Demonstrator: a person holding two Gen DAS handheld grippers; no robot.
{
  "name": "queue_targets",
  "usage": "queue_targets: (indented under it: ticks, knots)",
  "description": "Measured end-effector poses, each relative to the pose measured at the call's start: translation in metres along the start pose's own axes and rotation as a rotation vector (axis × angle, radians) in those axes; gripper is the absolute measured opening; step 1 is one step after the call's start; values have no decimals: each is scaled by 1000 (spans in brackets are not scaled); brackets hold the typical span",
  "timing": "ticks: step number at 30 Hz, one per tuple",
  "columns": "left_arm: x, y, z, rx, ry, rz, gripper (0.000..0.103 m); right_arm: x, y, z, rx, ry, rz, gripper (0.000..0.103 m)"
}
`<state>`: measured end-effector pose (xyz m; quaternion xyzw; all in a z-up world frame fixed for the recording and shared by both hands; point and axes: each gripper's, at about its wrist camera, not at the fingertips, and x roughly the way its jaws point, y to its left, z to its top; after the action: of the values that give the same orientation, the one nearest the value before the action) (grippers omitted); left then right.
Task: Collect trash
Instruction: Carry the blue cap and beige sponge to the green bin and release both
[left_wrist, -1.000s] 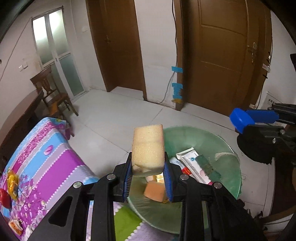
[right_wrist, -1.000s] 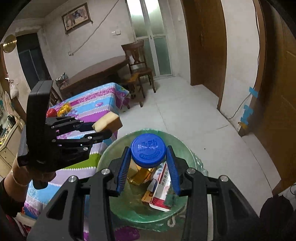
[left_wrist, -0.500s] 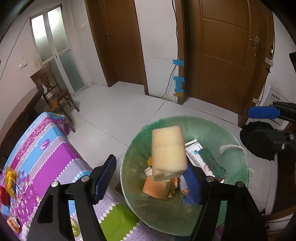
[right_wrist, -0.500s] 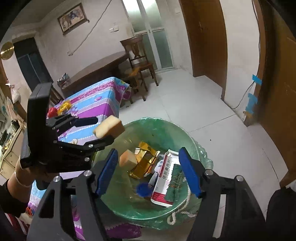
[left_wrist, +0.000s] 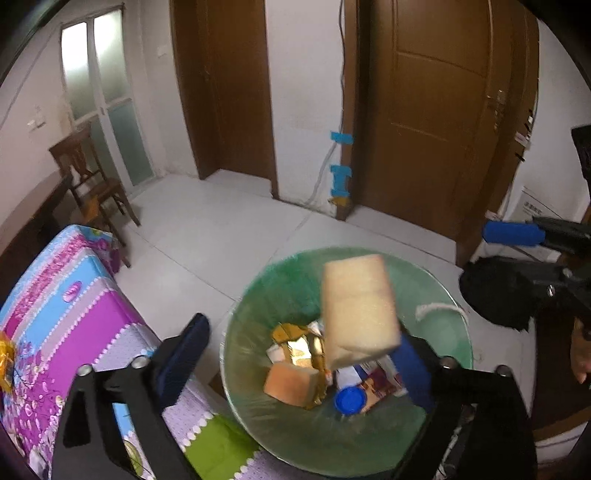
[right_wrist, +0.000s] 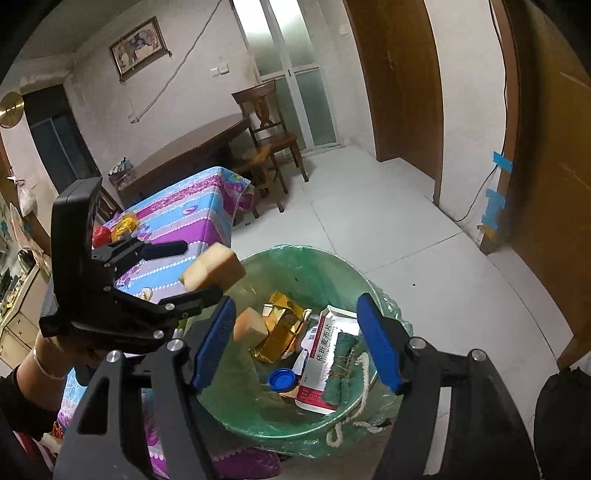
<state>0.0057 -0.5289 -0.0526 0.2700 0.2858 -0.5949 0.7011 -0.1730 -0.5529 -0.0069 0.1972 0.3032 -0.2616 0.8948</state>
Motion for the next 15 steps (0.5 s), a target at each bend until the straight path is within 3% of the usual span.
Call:
queue_targets:
  ticks: [6, 10, 15]
  knots:
    - [-6, -3, 1, 14, -34, 22, 98, -3, 2, -2, -5, -12, -4, 65]
    - [-15, -18, -3, 101, -87, 29, 98, -8, 9, 1, -27, -36, 37, 65]
    - [-19, -29, -9, 184, -92, 50, 98, -5, 20, 12, -61, -29, 90, 65]
